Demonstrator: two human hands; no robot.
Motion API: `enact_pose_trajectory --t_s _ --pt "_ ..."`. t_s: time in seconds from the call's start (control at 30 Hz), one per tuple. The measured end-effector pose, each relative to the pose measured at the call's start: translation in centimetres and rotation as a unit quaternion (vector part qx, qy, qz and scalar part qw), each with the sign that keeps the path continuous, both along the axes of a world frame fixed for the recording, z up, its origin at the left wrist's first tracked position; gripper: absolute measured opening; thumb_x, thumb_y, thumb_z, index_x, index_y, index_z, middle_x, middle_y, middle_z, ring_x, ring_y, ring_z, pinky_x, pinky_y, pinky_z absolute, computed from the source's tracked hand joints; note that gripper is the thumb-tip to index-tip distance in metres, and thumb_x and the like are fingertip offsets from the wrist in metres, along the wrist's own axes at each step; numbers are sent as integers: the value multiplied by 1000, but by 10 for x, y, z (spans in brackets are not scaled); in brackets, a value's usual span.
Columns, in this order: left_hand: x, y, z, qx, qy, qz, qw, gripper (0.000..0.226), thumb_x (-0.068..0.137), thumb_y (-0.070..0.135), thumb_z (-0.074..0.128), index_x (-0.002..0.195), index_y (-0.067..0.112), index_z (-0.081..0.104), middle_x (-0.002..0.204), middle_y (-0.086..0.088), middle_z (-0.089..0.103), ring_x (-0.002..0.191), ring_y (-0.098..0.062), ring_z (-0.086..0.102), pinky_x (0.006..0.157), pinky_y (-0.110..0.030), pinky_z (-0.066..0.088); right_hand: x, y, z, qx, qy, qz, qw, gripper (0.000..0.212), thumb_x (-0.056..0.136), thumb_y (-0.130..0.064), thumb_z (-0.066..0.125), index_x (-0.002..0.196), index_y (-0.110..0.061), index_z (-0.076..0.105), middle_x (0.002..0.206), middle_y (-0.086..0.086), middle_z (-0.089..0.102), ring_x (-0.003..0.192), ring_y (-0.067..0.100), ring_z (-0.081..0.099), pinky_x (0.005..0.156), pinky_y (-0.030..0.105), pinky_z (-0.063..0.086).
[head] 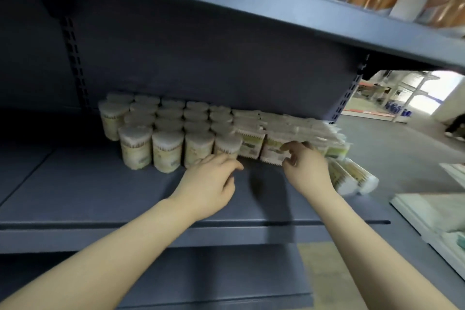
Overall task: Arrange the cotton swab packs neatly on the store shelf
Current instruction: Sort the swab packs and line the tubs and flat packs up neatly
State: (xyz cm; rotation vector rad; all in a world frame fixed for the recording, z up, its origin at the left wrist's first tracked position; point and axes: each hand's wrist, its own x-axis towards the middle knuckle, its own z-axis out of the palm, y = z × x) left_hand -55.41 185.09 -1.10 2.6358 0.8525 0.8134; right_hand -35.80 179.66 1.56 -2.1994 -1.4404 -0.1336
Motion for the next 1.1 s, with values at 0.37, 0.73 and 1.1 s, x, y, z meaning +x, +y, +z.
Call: enact_pose_trajectory --t_s 0.37,0.73,1.1 --pt "42 -29 -11 -15 29 -23 999 43 95 23 40 137 27 37 130 8 44 117 -12 43 86 -22 33 55 -54 -15 -64 -11 -137 988 50 81 -16 56 129 -15 46 129 18 42 120 37 34 95 43 34" --pt "53 -39 -13 9 83 -22 996 44 96 24 36 140 29 31 133 12 38 118 -9 40 90 -21 31 87 -70 -39 -88 -6 -218 972 57 83 -32 62 130 -6 40 130 17 43 122 37 34 91 42 36" --pt "55 -40 -16 4 93 -13 996 43 97 24 36 139 29 33 133 12 39 120 -9 39 91 -21 31 91 -66 -48 -28 27 -196 980 42 79 -19 62 111 0 43 115 22 49 105 42 46 69 39 38"
